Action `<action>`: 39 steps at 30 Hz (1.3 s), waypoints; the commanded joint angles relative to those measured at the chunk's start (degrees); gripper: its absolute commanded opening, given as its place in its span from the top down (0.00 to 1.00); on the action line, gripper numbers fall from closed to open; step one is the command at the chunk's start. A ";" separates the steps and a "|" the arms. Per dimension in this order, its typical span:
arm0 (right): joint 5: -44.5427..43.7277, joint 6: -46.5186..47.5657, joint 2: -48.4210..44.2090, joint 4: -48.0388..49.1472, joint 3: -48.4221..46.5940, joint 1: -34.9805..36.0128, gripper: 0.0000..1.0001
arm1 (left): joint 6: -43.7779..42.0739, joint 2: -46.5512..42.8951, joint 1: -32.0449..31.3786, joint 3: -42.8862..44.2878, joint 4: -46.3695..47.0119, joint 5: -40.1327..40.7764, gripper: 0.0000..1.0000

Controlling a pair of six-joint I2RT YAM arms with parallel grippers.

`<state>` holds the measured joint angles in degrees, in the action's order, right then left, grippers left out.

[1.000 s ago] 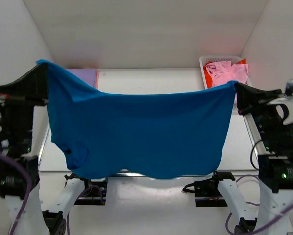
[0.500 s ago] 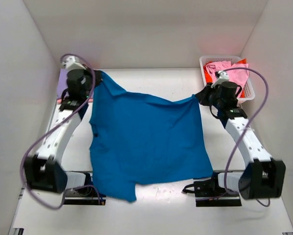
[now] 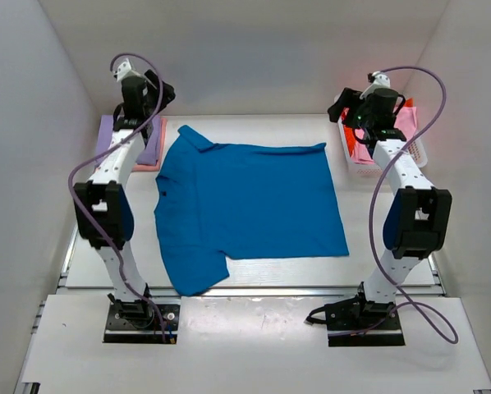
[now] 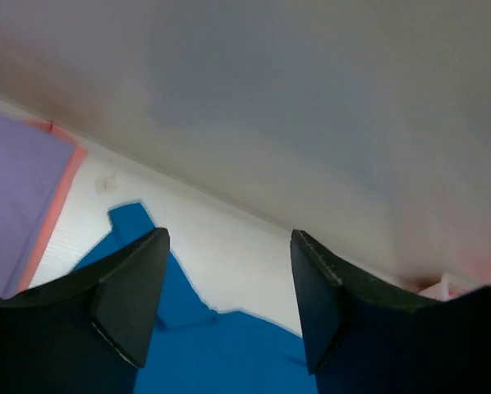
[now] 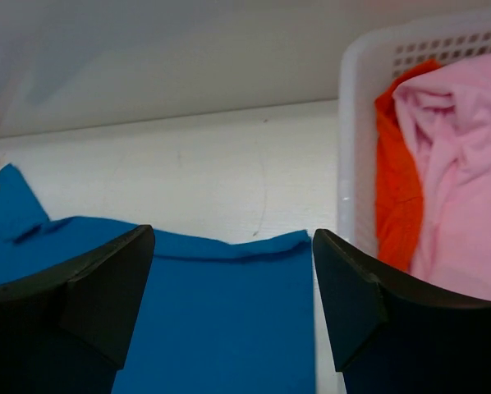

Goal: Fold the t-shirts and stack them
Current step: Flatten out the tshirt, then grap the side of the flattened tshirt closest away from the robot with both arms

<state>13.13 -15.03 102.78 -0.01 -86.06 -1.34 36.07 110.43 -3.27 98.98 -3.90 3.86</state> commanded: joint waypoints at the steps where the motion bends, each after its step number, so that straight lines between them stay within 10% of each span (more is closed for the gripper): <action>1: -1.79 1.93 -6.52 -4.56 1.60 0.20 0.26 | 1.19 -16.54 -0.51 -14.92 -0.93 -3.25 0.29; 17: -6.27 4.92 -41.68 -27.05 42.36 2.93 0.43 | 4.78 -63.83 -11.40 -60.72 -38.10 -4.46 0.33; 28: -4.86 5.09 -50.84 -33.30 49.50 -0.85 0.40 | 7.34 -68.33 -16.41 -70.15 -45.41 1.15 0.36; 39: -1.35 6.58 -41.45 -31.10 48.18 -2.52 0.35 | 15.33 -61.40 -22.21 -73.22 -46.63 5.98 0.31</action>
<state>9.78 -9.85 59.29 -33.19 -36.38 -3.18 47.57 47.81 -23.62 26.72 -49.65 7.01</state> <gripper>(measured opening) 0.653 0.683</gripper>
